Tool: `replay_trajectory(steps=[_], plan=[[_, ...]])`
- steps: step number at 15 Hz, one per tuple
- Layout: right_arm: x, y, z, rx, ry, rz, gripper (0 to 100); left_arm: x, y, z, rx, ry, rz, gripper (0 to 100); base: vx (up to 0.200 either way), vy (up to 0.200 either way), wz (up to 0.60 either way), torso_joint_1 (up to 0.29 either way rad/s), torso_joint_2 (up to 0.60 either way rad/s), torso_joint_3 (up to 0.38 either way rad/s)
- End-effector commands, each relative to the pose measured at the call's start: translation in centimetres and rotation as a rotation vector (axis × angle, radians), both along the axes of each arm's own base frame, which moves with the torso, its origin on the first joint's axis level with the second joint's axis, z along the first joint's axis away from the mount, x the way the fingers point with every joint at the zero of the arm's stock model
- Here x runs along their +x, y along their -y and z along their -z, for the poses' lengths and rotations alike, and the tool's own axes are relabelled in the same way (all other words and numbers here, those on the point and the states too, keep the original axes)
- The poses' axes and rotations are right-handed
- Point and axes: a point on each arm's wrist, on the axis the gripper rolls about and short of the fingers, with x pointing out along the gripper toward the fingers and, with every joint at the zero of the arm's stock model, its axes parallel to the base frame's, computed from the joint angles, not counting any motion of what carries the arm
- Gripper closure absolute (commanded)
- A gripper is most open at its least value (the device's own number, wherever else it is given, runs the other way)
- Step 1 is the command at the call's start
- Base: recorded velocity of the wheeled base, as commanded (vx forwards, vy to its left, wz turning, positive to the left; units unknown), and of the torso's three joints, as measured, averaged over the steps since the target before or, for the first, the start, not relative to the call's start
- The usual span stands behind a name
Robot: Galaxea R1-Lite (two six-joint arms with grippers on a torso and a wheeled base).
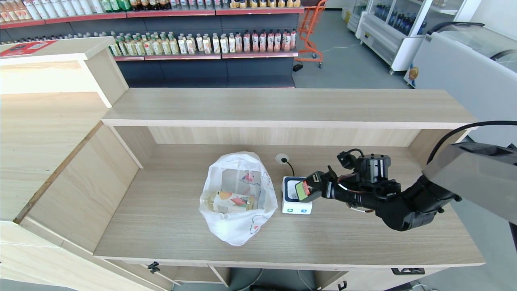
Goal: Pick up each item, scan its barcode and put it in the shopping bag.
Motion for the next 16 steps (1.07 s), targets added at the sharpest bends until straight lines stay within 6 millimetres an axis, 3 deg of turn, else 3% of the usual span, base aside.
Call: replay_trajectory(steps=[1,11,14,15,16], plan=[[0.6,-0.5,1.1,-0.003,-0.011,-0.007,100,0.0,0.0,0.0,-0.001,0.0,0.0,0,0.0,0.0,0.0,0.0,0.0,0.0],[2.2,-2.0,2.2,0.006,0.009,-0.027,100,0.0,0.0,0.0,-0.001,0.0,0.0,0,0.0,0.0,0.0,0.0,0.0,0.0],[1.6,-2.0,-2.3,0.136,0.015,0.01,100,0.0,0.0,0.0,-0.001,-0.001,0.0,0,0.0,0.0,0.0,0.0,0.0,0.0],[1.5,-2.0,-2.8,0.147,0.018,0.012,100,0.0,0.0,0.0,-0.001,0.0,0.002,0,0.0,0.0,0.0,0.0,0.0,0.0],[0.4,-0.8,-4.7,0.166,0.031,0.034,100,0.0,0.0,0.0,-0.001,0.0,0.0,0,0.0,0.0,0.0,0.0,0.0,0.0]])
